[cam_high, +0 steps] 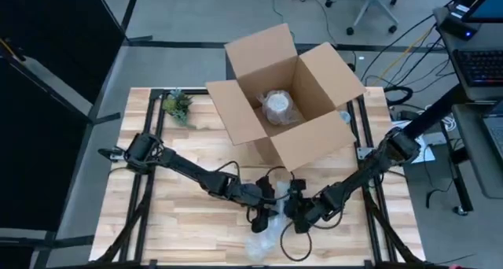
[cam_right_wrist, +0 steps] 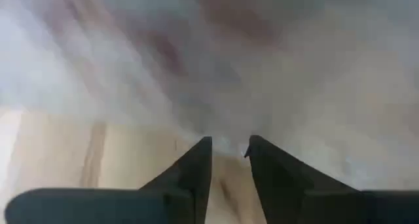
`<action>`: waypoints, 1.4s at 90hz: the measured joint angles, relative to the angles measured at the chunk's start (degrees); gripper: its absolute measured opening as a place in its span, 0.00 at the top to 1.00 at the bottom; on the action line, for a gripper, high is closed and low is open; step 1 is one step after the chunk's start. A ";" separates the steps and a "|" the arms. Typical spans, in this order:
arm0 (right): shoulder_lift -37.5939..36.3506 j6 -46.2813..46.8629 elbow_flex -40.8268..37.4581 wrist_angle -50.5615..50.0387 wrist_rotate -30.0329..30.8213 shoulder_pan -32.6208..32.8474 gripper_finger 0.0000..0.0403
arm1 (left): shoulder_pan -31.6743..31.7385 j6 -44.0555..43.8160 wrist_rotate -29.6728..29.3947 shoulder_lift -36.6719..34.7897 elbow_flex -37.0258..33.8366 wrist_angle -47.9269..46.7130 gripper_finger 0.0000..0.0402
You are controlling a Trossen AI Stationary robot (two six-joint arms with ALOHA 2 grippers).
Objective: Wrap mug
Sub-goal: Wrap the red mug with the bubble wrap
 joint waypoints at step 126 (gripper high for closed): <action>0.71 -53.05 3.28 15.60 -4.06 0.58 0.50 | -0.22 -0.14 0.07 0.02 -0.17 -1.24 0.65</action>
